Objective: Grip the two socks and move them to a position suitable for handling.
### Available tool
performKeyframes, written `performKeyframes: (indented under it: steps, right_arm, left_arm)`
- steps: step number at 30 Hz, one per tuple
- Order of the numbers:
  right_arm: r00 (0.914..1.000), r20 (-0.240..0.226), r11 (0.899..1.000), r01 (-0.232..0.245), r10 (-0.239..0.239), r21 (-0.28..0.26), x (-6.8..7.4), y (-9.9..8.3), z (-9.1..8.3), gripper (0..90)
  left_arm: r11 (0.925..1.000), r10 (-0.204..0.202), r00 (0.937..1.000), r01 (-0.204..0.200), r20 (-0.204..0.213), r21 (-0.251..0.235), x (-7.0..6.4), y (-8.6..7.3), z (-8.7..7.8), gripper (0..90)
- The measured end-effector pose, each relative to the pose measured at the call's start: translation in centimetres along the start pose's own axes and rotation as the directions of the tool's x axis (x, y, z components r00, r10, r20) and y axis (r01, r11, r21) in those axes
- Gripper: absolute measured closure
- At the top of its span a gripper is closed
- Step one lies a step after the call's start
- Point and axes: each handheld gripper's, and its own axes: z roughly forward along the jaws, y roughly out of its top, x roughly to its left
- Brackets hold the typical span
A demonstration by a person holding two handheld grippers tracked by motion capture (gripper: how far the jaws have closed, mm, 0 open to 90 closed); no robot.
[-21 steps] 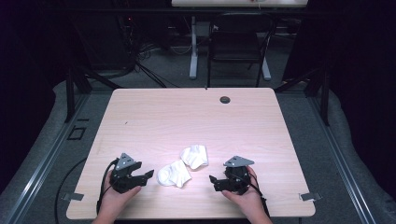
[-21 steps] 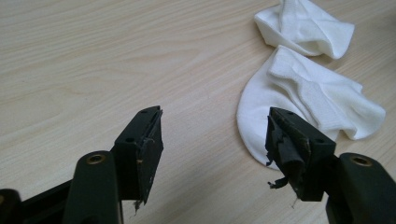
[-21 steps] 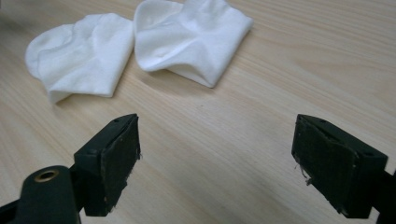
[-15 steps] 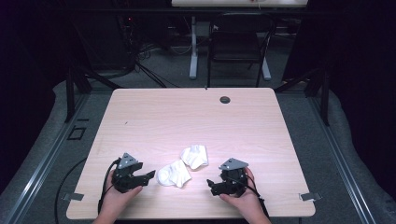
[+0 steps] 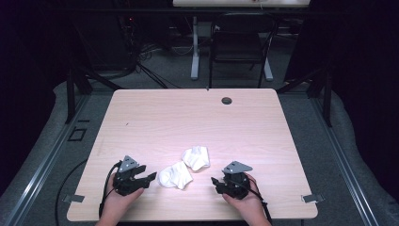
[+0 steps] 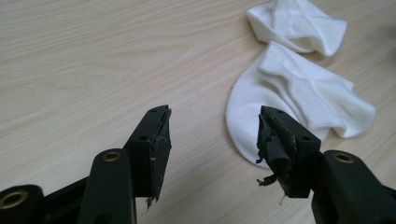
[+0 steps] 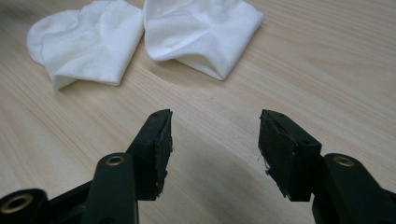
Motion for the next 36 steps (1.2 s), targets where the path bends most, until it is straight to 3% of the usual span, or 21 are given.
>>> performKeyframes:
  steps: [2,7,11,15,28,36]
  right_arm:
    - [0.9999,-0.001,1.0,0.015,-0.015,-0.004,0.2,0.1,0.0,49.2]
    - [0.9995,-0.027,1.0,0.017,-0.017,-0.005,0.5,0.2,0.1,50.3]
    - [0.9993,-0.029,1.0,0.025,-0.025,0.012,0.7,0.3,0.0,50.9]
    - [0.9993,-0.038,1.0,0.001,0.0,0.007,0.6,0.2,-0.1,56.7]
    - [0.9994,-0.034,1.0,0.001,-0.001,0.009,0.9,0.5,-0.4,72.4]
    - [0.9969,-0.076,1.0,0.023,-0.022,0.009,1.6,0.5,0.1,65.6]
  left_arm:
    - [1.0,-0.003,0.9999,0.003,0.01,-0.002,-0.1,0.0,0.0,44.3]
    - [0.9999,0.008,0.9991,-0.007,0.043,-0.014,-0.5,0.0,0.1,45.2]
    - [0.9989,0.046,0.9989,-0.046,-0.003,0.006,-0.8,0.0,0.1,45.7]
    - [0.9992,0.039,0.9992,-0.039,0.005,0.001,-0.9,0.1,-0.1,54.1]
    - [0.999,0.041,0.999,-0.042,0.019,0.017,-1.5,0.1,0.1,63.3]
    - [0.9984,0.056,0.9984,-0.056,0.01,0.01,-2.2,0.0,0.0,61.9]
